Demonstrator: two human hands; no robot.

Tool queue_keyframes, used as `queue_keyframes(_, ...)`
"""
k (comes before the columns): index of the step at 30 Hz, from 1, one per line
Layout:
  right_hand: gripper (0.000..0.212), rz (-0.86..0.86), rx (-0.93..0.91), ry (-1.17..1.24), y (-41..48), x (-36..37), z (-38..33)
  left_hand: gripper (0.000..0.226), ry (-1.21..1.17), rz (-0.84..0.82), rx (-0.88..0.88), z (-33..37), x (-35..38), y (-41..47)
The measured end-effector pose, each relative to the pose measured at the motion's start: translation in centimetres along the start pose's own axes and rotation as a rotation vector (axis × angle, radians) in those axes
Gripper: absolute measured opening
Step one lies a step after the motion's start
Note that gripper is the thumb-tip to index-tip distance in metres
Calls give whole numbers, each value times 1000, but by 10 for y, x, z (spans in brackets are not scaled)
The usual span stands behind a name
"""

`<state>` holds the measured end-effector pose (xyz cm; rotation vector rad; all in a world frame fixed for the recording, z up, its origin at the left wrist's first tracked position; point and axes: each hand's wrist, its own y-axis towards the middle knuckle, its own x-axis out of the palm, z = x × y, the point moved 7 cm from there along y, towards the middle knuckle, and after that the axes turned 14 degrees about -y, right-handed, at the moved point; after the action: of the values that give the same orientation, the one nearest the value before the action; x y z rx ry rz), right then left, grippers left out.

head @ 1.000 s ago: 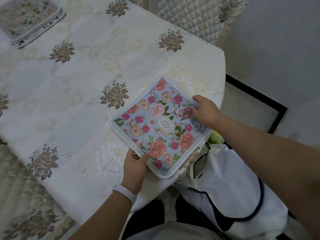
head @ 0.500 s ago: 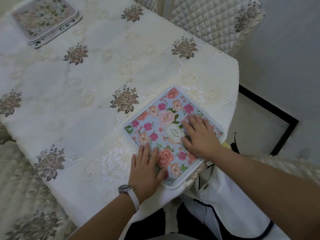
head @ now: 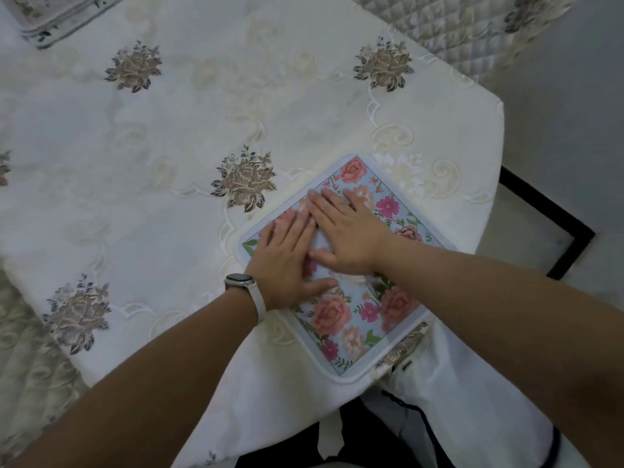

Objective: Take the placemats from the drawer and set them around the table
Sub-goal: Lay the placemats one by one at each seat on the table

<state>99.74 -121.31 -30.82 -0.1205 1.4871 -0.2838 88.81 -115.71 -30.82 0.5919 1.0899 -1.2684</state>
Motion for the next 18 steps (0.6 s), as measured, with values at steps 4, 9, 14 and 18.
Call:
queue_keyframes(4,94,36,17,18,25,-7,1,113,-22,46,-41,-22,-9,11)
queue_keyframes(9,91,70,33,38,37,-9,5,113,-37,121,-113,-29,-15,16)
queue_keyframes(14,82,57,120,42,49,-10,27,103,-47,188,-200,-33,-21,18)
queue_keyframes(18,79,72,249,74,41,-7,54,93,-57,224,-247,-38,-21,15)
